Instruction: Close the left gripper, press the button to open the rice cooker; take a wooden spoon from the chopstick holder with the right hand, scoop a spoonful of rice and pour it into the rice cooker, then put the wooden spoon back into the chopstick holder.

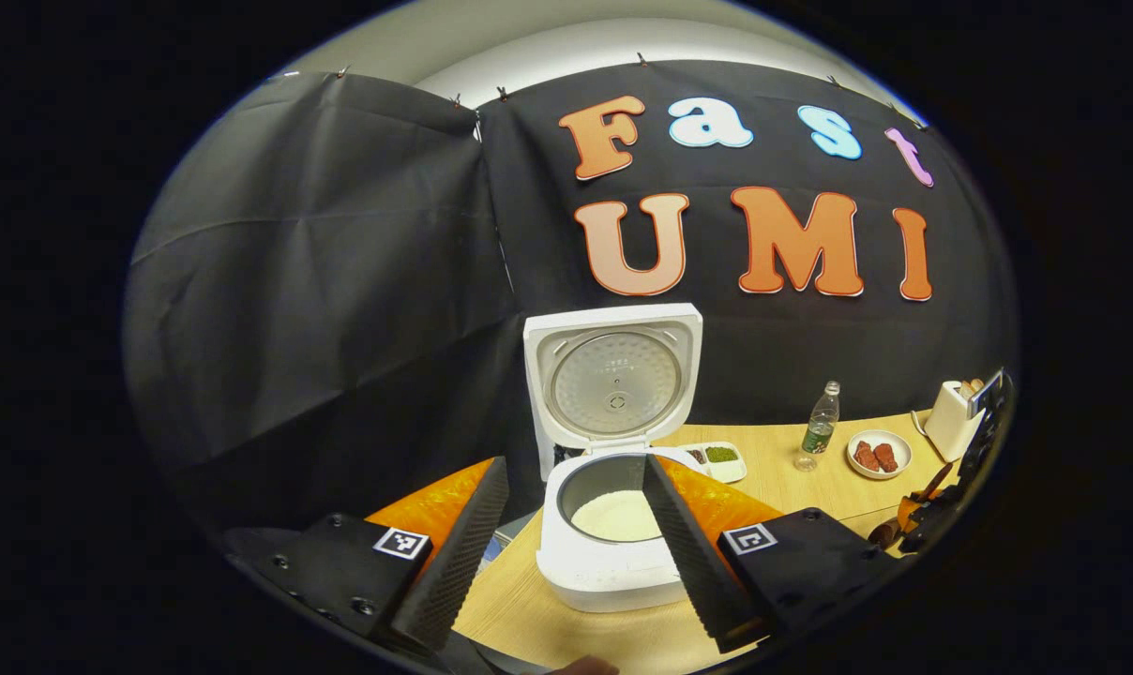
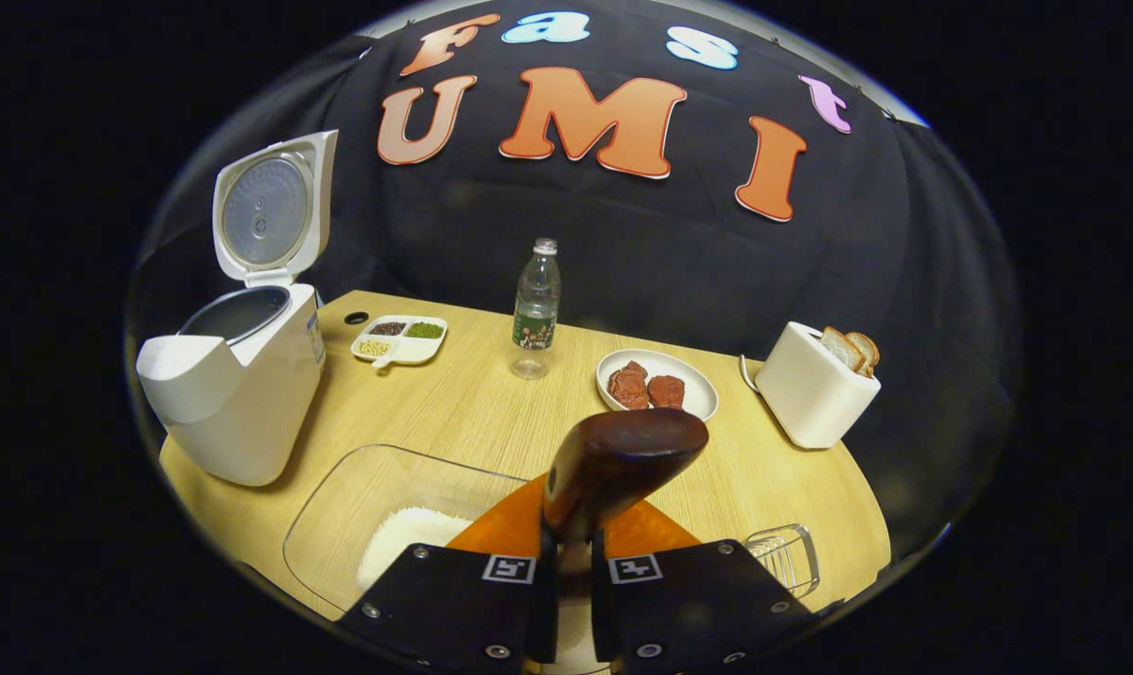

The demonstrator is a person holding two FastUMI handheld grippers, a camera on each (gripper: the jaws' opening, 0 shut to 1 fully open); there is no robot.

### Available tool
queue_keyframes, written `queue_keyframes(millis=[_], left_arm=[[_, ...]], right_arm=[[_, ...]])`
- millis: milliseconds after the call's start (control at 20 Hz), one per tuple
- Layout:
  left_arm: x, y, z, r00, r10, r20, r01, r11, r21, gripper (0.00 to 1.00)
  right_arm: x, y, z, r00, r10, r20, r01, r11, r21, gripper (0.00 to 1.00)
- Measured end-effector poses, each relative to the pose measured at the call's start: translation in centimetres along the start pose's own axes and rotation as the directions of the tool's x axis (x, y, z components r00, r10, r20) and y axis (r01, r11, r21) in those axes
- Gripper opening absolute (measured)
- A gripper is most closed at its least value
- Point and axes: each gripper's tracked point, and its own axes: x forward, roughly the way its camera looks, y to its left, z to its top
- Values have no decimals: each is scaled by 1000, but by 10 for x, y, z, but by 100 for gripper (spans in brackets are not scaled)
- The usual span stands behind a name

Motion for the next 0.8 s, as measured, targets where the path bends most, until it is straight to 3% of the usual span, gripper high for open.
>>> queue_keyframes(millis=[350,550,800], left_arm=[[3,10,-11,999,18,-29,-18,1000,5,98],[4,12,-15,999,13,-42,-13,1000,19,98],[6,22,-17,999,16,-51,-14,1000,27,98]], right_arm=[[-5,32,-10,999,13,35,-12,1000,-18,14],[-10,70,-5,993,110,37,-112,992,55,14],[-20,110,-6,967,255,-4,-250,951,181,14]])
